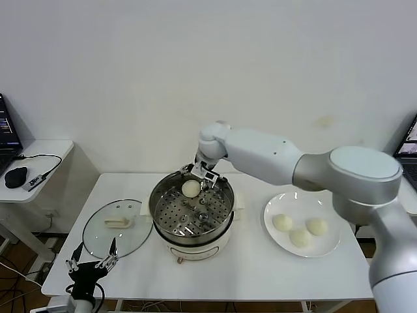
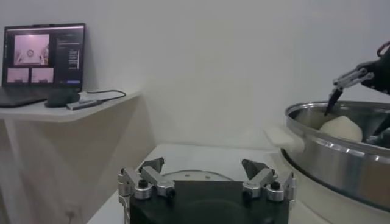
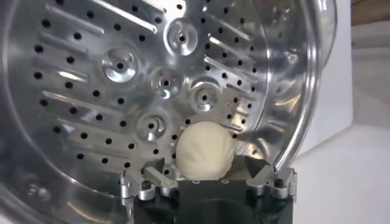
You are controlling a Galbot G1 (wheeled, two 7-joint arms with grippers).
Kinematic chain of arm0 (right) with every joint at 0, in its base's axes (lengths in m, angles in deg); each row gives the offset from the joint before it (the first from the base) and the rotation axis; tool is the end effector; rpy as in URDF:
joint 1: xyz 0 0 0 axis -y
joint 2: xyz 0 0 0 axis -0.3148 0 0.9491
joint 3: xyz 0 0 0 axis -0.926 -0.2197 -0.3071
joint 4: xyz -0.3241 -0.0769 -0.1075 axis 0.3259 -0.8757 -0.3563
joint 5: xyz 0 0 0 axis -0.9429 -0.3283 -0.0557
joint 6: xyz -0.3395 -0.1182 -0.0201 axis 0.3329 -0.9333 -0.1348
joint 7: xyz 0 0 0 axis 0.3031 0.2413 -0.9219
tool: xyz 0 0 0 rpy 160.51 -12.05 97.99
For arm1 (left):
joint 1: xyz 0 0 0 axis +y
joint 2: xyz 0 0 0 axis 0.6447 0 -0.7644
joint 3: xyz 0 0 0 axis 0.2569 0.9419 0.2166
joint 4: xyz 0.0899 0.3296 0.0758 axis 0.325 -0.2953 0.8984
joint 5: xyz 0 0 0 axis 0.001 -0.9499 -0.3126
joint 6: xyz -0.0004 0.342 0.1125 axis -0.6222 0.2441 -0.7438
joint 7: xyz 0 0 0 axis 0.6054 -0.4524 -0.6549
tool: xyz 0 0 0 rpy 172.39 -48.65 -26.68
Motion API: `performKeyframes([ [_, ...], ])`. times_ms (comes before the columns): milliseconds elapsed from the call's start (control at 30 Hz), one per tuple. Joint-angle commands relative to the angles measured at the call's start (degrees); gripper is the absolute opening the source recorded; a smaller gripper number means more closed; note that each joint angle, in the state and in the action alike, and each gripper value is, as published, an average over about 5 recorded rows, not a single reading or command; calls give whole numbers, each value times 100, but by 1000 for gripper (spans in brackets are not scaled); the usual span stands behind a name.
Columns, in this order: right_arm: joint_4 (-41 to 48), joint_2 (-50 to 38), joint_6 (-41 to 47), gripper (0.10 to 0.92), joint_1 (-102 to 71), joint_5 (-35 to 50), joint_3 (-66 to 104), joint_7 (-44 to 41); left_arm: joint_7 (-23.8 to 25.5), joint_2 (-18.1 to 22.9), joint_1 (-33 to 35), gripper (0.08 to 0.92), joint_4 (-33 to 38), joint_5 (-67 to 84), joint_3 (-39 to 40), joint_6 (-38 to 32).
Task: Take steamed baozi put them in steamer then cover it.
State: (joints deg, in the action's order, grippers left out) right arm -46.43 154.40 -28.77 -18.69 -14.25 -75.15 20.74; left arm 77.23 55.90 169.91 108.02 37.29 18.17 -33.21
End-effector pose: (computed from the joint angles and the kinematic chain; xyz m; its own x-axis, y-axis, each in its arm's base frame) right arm 0.5743 0.1887 -0.0658 -0.2418 -0.2896 0.9261 -0.4366 -0.8199 -0.3704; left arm 0.1421 0.0893 -0.2891 -0.9688 -0.1653 0.1847 -0.1627 0.9862 0.0292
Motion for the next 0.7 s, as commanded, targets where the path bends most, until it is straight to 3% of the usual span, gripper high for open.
performKeyframes([
  [33,-1494,-1111,1830,823,728,1222,56,-634,6,-7,4,823,64,5,-5,12],
  [367,-2735,-3222,2718,823,823,1359,180,-516,10,-146,0,823,112,43,-40,47],
  [700,-2705,-4678,2813,823,-746,602,1097,-480,11,-319,-88,823,53,95,-74,58],
])
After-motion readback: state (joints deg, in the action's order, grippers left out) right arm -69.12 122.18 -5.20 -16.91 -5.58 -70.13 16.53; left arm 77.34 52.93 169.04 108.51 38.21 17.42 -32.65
